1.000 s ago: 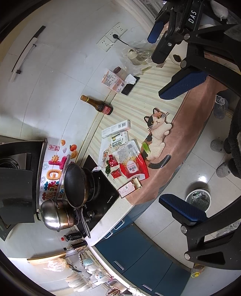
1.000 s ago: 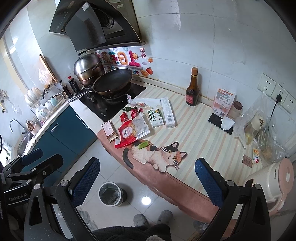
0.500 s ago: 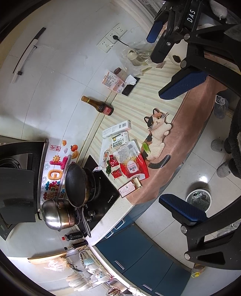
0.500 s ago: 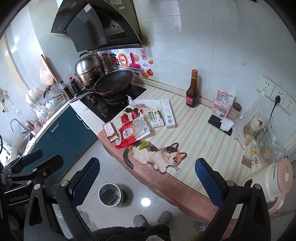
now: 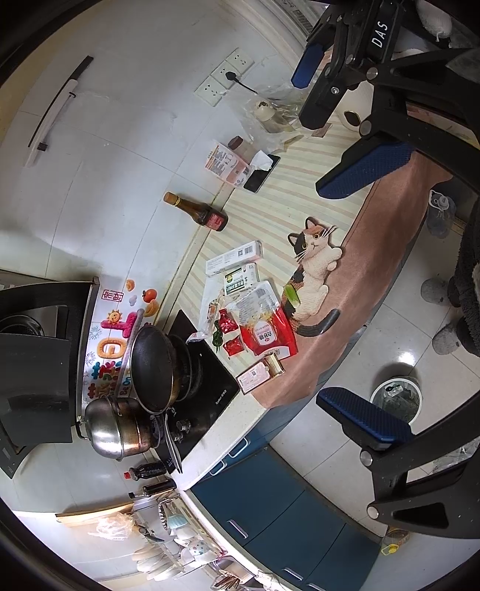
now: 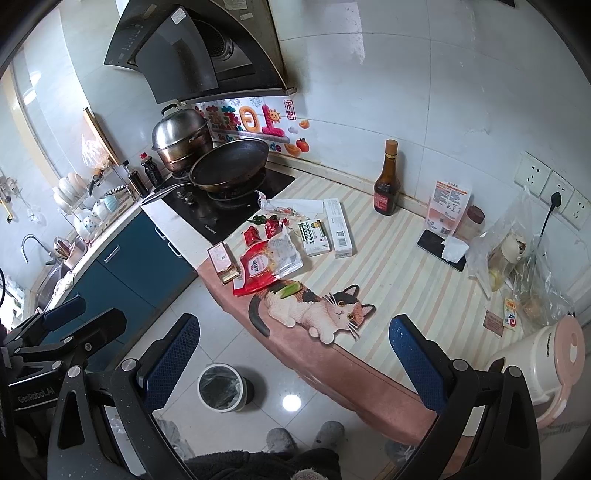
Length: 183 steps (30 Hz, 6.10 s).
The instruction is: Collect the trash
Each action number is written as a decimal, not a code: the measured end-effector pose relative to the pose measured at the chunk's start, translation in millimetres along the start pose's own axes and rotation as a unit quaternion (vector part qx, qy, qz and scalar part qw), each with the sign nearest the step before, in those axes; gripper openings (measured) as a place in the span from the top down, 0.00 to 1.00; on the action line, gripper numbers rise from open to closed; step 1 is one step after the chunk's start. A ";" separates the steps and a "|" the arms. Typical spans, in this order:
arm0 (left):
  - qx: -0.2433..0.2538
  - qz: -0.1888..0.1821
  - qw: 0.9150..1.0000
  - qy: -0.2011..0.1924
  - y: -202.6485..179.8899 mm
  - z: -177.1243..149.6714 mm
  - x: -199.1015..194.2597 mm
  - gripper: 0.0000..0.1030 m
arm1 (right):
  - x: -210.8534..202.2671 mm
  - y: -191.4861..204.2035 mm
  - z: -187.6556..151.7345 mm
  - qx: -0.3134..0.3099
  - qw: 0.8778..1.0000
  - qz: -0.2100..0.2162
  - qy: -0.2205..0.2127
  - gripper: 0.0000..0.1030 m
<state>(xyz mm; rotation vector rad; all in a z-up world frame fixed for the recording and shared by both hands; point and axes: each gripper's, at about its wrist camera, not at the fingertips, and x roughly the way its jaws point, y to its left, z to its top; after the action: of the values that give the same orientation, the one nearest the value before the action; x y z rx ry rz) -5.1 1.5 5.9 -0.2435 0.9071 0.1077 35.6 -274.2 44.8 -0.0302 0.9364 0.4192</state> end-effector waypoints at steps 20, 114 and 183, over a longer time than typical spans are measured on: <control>-0.001 -0.002 1.000 0.000 -2.3 -2.0 -17.2 0.00 | 0.4 1.4 -3.2 0.000 1.000 0.001 -0.002 0.00; -0.164 0.231 0.932 0.227 169.9 76.8 385.6 0.47 | 512.8 -6.4 137.7 0.039 0.980 0.051 0.186 0.91; -0.482 0.206 0.797 0.301 498.4 -456.4 520.9 0.45 | 829.1 352.5 -353.7 -0.309 0.890 0.017 0.336 0.93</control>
<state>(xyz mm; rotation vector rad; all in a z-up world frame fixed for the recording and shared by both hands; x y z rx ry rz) -132.4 362.3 -756.8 -1.0789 1.4815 0.9618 63.6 256.3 -764.2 -0.7866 1.4490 0.7513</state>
